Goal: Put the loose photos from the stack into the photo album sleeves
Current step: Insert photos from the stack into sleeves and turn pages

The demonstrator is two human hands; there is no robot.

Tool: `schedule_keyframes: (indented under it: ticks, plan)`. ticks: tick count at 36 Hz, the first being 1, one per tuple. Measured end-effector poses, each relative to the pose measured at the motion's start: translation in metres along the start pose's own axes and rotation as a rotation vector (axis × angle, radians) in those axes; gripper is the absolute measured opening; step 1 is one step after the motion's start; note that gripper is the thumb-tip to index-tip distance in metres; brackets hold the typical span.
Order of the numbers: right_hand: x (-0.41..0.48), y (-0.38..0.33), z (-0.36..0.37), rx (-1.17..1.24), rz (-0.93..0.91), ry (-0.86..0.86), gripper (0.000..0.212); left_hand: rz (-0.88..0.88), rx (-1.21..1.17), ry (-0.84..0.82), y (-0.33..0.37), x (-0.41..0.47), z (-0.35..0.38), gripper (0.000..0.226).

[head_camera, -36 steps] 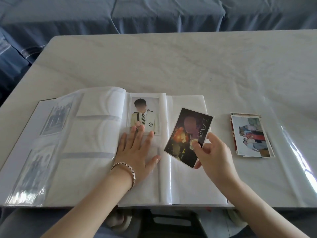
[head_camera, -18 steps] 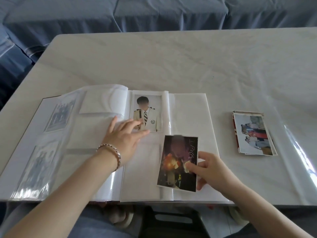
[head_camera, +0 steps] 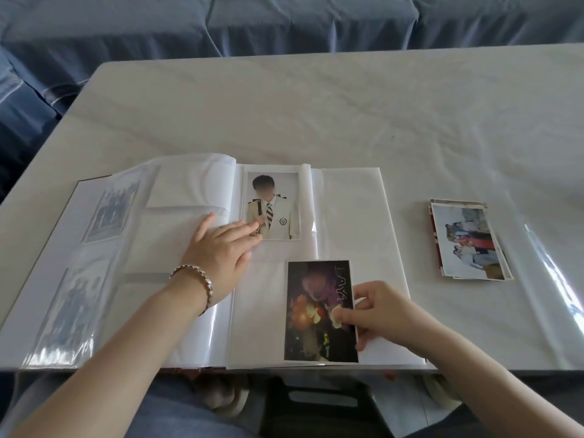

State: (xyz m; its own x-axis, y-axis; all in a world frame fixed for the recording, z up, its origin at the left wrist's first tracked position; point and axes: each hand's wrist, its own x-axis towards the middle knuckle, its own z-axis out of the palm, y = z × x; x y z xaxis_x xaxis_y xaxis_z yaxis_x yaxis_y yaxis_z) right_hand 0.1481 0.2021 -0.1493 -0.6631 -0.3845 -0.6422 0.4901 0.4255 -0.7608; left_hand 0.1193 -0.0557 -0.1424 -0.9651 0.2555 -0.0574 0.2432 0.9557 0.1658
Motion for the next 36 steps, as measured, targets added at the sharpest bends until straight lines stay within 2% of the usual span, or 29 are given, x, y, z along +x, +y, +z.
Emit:
schedule_keyframes:
  ticks: [6,9,13,17,22,29,32,36]
  plan:
    - [0.011,-0.007,0.018,-0.091,-0.027,-0.003,0.01,-0.009,0.009,-0.006,0.0,0.0,0.0,0.039]
    - [0.013,-0.012,0.01,-0.175,-0.021,0.065,0.022,-0.018,0.005,-0.019,-0.001,0.001,0.001,0.042]
    - [0.013,-0.013,0.004,-0.087,-0.078,0.212,0.016,-0.027,0.009,-0.022,-0.001,0.001,0.001,0.045]
    - [0.014,-0.012,0.006,-0.018,-0.065,0.235,0.015,-0.033,0.046,-0.055,-0.001,0.002,0.0,0.047]
    - [0.017,-0.017,0.017,0.105,-0.042,0.226,0.011,-0.045,0.066,-0.086,0.0,0.003,-0.001,0.048]
    - [0.023,-0.033,0.026,0.118,-0.071,0.184,0.007,-0.056,0.057,-0.089,0.0,0.004,-0.002,0.049]
    - [0.023,-0.034,0.03,0.053,-0.057,0.172,0.009,-0.058,0.025,-0.072,0.001,0.003,-0.001,0.049]
    - [0.02,-0.036,0.027,0.16,0.017,0.142,0.017,-0.051,0.01,-0.061,0.001,0.003,-0.001,0.048]
